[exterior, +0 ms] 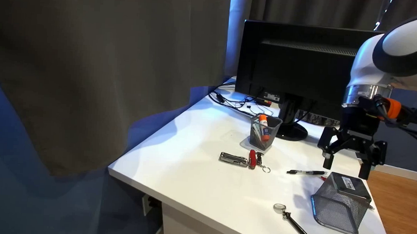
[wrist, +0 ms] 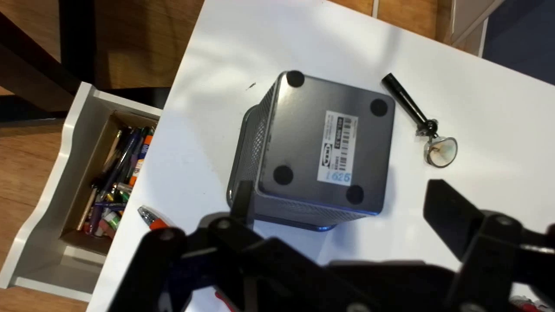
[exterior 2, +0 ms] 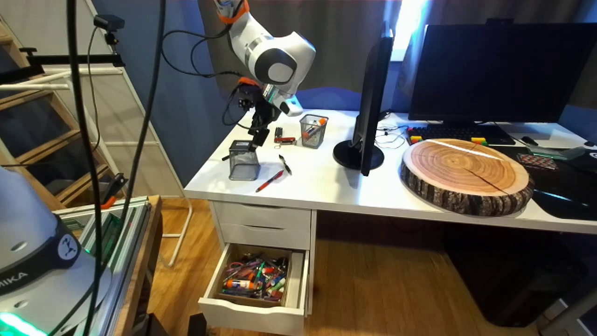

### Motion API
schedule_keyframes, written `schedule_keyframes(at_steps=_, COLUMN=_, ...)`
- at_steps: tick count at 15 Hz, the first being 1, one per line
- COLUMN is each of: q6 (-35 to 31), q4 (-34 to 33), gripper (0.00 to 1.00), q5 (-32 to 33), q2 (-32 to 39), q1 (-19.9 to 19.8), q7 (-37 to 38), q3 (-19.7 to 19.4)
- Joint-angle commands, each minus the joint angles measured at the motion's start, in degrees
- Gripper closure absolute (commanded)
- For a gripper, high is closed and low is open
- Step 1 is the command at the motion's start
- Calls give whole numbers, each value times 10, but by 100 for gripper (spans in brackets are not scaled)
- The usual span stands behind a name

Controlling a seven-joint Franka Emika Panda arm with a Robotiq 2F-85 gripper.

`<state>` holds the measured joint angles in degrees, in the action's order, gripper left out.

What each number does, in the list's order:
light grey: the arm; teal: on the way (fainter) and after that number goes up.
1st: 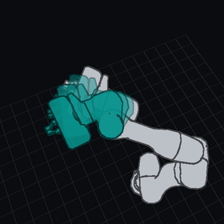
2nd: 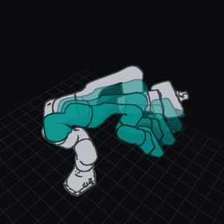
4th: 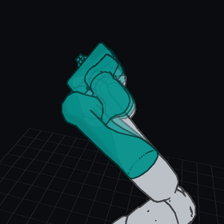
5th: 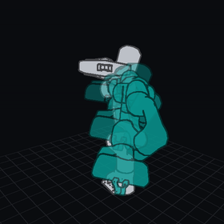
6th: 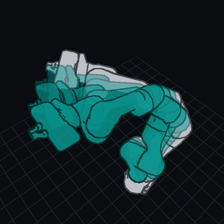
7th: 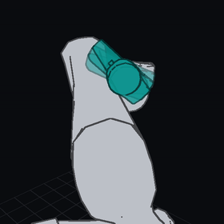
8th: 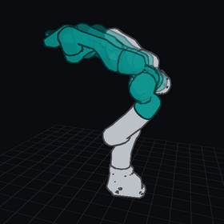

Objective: Place the basket on the left upright

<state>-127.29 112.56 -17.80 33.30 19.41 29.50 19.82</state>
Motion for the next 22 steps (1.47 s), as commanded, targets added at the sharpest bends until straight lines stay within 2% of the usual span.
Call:
schedule_keyframes(at_steps=1, q6=32, q4=-39, gripper=0, q5=-19, q2=33, q1=13, q7=-30, q3=-14)
schedule_keyframes(at_steps=4, q6=49, q4=-47, gripper=6, q5=-20, q2=45, q1=12, q7=-39, q3=-15)
schedule_keyframes(at_steps=6, q6=68, q4=-50, gripper=16, q5=-22, q2=48, q1=10, q7=-46, q3=-15)
schedule_keyframes(at_steps=9, q6=90, q4=-55, gripper=40, q5=-23, q2=51, q1=10, q7=-44, q3=-19)
schedule_keyframes(at_steps=10, q6=94, q4=-55, gripper=44, q5=-24, q2=50, q1=11, q7=-41, q3=-21)
schedule_keyframes(at_steps=17, q6=77, q4=-25, gripper=44, q5=-49, q2=1, q1=26, q7=7, q3=-23)
schedule_keyframes(at_steps=22, q6=46, q4=-3, gripper=44, q5=17, q2=-61, q1=96, q7=134, q3=-51)
